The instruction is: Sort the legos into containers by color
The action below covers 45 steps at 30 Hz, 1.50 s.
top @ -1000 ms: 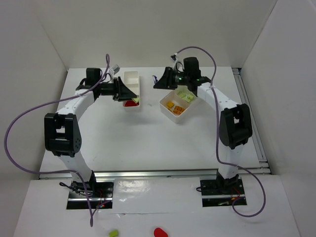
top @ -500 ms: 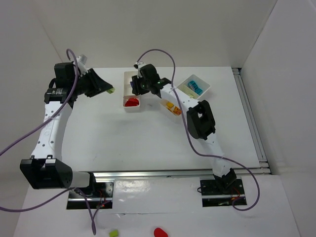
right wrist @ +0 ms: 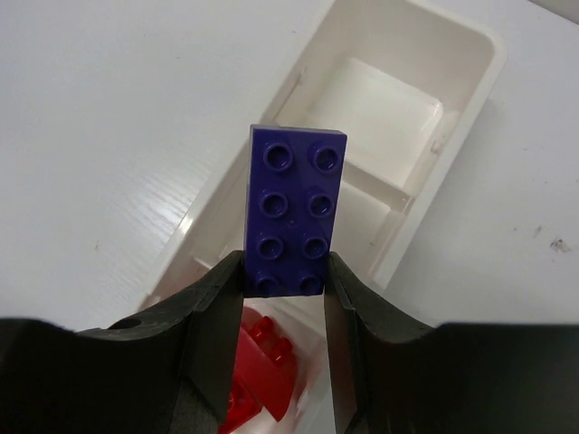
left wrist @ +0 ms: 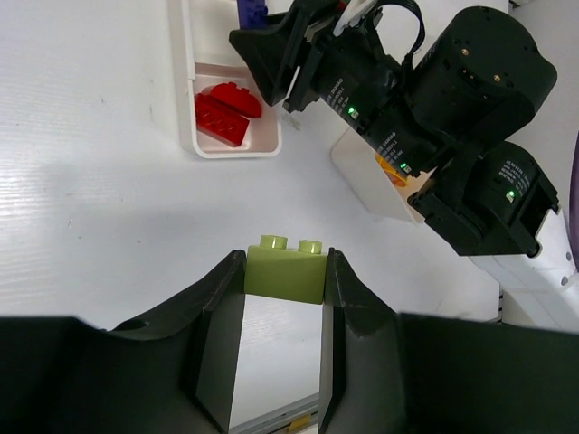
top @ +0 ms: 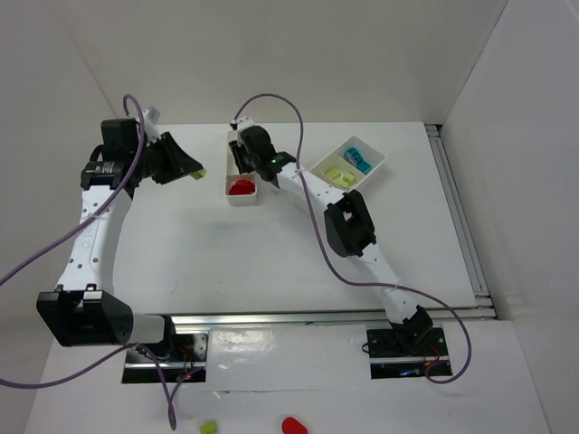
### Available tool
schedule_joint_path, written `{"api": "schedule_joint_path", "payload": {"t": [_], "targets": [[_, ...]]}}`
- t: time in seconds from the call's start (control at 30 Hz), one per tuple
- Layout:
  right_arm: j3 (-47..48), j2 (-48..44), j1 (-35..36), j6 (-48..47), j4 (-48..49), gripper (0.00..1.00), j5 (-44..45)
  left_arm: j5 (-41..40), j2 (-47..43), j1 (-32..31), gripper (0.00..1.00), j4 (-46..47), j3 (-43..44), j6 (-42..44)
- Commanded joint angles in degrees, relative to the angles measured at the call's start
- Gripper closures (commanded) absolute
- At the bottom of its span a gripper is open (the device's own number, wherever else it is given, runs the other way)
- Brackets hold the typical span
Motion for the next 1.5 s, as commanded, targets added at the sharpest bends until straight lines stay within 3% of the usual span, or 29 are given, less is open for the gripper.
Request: {"api": "schedule_joint_path", "payload": {"t": [0.0, 0.07, 0.13, 0.17, 0.27, 0.4, 0.43, 0.57, 0.73, 0.83, 1.0, 1.07, 1.3, 1.47], "targets": [[3.9, 1.6, -0.2, -1.1, 2.8, 0.63, 1.9, -0.8, -1.7, 0.6, 1.0, -0.7, 0.2, 1.8], [2.5, 1.6, -0.2, -0.5, 4.1, 0.41, 1.9, -0.8, -1.7, 0.6, 1.0, -1.3, 0.8, 1.8], [3.1, 2.2, -0.2, -0.5, 5.2, 0.29, 1.2, -0.8, -1.7, 0.6, 1.0, -1.3, 0.8, 2.3], [3.1, 2.2, -0.2, -0.5, 5.2, 0.17, 1.2, -0.8, -1.1, 0.6, 1.0, -1.3, 0.8, 2.3], [3.8, 0.6, 0.9, -1.0, 6.5, 0.07, 1.5, -0.2, -1.1, 0.6, 1.0, -1.3, 1.4, 2.3], [-0.6, -7.1, 0.9, -1.7, 9.4, 0.07, 5.1, 0.9, -0.5, 0.6, 1.0, -1.3, 1.4, 3.0], [-3.2, -12.9, 0.9, -1.7, 10.4, 0.07, 6.7, 2.8, 0.5, 0.6, 1.0, -0.7, 1.4, 3.0], [-20.1, -28.1, -2.2, 1.8, 15.3, 0.07, 10.5, 2.3, 4.9, -2.3, 1.0, -0.7, 3.1, 4.2], [-35.8, -42.1, -7.9, 7.5, 4.6, 0.05, 20.1, 3.7, 13.6, -10.8, 1.0, 4.3, 7.5, 0.6], [-46.3, -47.6, -11.6, 11.6, -1.9, 0.0, 26.3, 3.1, 21.9, -17.0, 1.0, 3.6, 15.9, 0.6], [-60.5, -61.3, -21.1, 25.1, -10.3, 0.0, 25.3, 2.6, 34.8, -24.1, 1.0, 3.6, 30.9, -0.5], [-68.4, -68.0, -26.8, 28.1, -10.3, 0.0, 20.6, 2.6, 41.1, -27.3, 1.0, 3.6, 35.3, -1.0], [-79.9, -80.3, -36.9, 29.4, -12.0, 0.0, 15.2, -2.6, 58.6, -34.6, 1.0, 5.4, 56.0, -2.3], [-82.5, -86.3, -41.0, 29.4, -13.2, 0.0, 12.8, -3.9, 62.6, -36.5, 1.0, 18.0, 54.8, -4.8]]}}
